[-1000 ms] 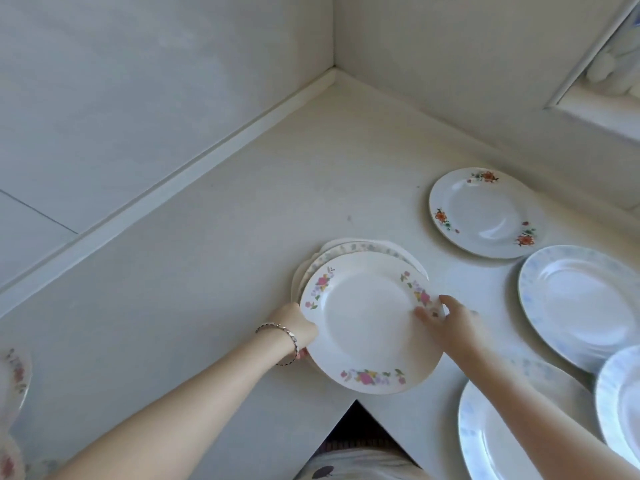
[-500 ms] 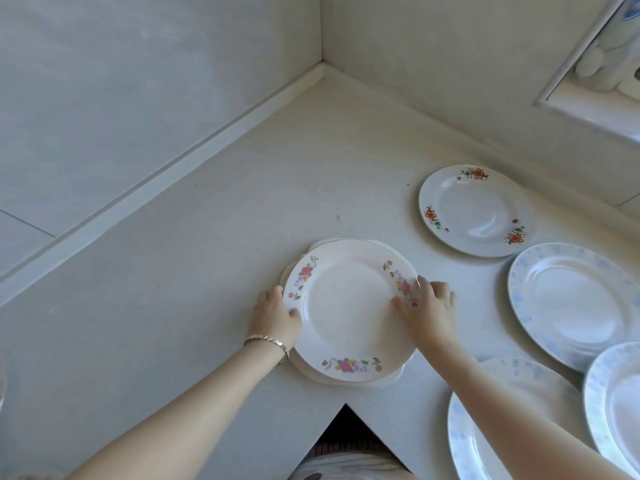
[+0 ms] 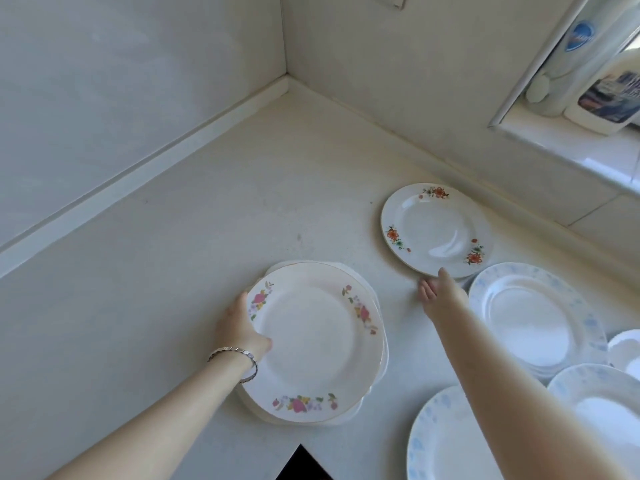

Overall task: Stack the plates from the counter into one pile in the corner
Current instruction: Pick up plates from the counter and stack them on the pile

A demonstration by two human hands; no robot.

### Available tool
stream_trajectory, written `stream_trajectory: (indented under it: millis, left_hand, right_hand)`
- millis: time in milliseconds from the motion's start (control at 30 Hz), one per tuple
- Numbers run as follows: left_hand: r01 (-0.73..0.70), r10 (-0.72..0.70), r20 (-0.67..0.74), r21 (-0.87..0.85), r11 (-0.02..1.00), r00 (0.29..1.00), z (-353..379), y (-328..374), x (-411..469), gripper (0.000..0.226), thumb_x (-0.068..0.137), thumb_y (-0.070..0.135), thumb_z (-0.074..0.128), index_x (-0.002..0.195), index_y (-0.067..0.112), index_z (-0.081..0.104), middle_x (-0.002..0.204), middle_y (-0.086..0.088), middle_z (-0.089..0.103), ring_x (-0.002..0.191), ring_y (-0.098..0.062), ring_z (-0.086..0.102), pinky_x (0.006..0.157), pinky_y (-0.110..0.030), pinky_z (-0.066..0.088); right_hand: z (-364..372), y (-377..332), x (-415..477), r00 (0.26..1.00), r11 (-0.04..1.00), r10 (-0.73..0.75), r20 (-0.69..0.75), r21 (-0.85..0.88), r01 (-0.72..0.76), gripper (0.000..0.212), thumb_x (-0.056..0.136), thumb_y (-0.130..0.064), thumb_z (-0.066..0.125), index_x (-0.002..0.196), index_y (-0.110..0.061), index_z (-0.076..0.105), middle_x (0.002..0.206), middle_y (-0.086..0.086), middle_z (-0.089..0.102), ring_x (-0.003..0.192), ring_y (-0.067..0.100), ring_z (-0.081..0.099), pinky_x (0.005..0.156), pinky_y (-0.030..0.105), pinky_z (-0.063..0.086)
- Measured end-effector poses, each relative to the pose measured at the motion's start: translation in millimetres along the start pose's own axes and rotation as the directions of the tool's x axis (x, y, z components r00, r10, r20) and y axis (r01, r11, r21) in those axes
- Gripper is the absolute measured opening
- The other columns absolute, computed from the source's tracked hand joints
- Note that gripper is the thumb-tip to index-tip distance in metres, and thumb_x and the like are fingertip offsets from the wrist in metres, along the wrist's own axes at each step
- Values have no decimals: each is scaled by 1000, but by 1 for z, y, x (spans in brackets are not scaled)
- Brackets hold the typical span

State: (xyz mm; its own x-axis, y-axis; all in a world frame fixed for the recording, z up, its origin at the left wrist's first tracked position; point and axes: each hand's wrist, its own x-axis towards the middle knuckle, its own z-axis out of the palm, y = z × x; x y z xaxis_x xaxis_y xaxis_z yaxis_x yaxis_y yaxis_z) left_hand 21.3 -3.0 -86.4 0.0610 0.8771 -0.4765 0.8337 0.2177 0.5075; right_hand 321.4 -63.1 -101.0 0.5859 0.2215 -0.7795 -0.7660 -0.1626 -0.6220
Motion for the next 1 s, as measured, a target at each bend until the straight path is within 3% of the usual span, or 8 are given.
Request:
stream_trajectory:
  millis: [200, 333, 433, 533, 633, 767, 867, 1000]
  left_hand:
    - [50, -49, -25, 9, 999, 998, 4, 6, -1, 66, 60, 1, 70, 120, 17, 47, 118, -5, 60, 106, -28, 58, 88, -31, 50]
    - [65, -64, -21, 33, 997, 998, 2, 11, -2, 67, 62, 1, 71, 123, 15, 45, 121, -6, 59, 110, -29, 57, 91, -31, 48]
    - [84, -86, 21, 88, 993, 996, 0, 14, -1, 73, 63, 4, 72, 129, 13, 42, 126, -7, 56, 117, -30, 53, 95, -30, 44]
    - [41, -45, 12, 262, 964, 999, -6, 14, -3, 79, 61, 16, 76, 131, 16, 40, 134, -8, 47, 126, -32, 39, 100, -33, 38]
    - [-144, 159, -128, 116, 983, 979, -10, 22, -11, 69, 76, 21, 67, 137, 7, 39, 142, -13, 41, 132, -31, 35, 106, -36, 30]
    - [-102, 131, 7, -589, 801, 991, -24, 51, -30, 22, 96, 33, 43, 100, 16, 57, 83, -7, 64, 62, -15, 65, 63, -30, 52]
    - [-144, 156, -5, -413, 899, 988, -30, 44, -39, 29, 92, 34, 51, 71, 14, 47, 67, -6, 54, 61, -24, 55, 49, -28, 43]
    - [-120, 116, -33, -159, 980, 993, -32, 8, -39, 32, 84, 34, 63, 77, 5, 55, 66, -6, 54, 67, -25, 53, 50, -25, 33]
  right_hand:
    - [9, -16, 49, 996, 961, 70, 55, 266, -82, 34, 95, -10, 38, 124, 8, 45, 144, 20, 38, 134, 35, 38, 113, 40, 32]
    - [5, -23, 28, 998, 984, 40, -48, 178, -31, 41, 94, 0, 42, 135, -4, 41, 137, 12, 51, 125, 27, 51, 102, 37, 45]
    - [-7, -22, 7, 998, 974, 46, 49, 219, -55, 40, 91, 5, 47, 129, -7, 47, 111, 9, 68, 100, 22, 67, 92, 35, 51]
    - [-30, -15, -22, 986, 991, 58, 158, 112, -76, 16, 89, 6, 49, 99, -6, 54, 57, 4, 72, 52, 15, 70, 54, 28, 59]
    - [-47, -12, -47, 954, 1000, 1, 298, -7, 2, 13, 89, 7, 49, 86, -6, 53, 60, 1, 73, 56, 14, 72, 47, 23, 56]
    - [-55, -6, -85, 891, 962, -21, 454, -233, 141, 18, 87, 6, 51, 93, -5, 62, 69, 3, 74, 59, 15, 71, 56, 25, 59]
    - [-56, 9, -109, 867, 905, 11, 499, -373, 203, 19, 85, 6, 53, 93, -7, 65, 69, 7, 74, 59, 18, 70, 57, 28, 59]
    - [-57, 38, -129, 877, 820, -16, 479, -496, 286, 18, 85, 3, 54, 94, -7, 66, 78, 13, 70, 61, 23, 66, 57, 28, 59]
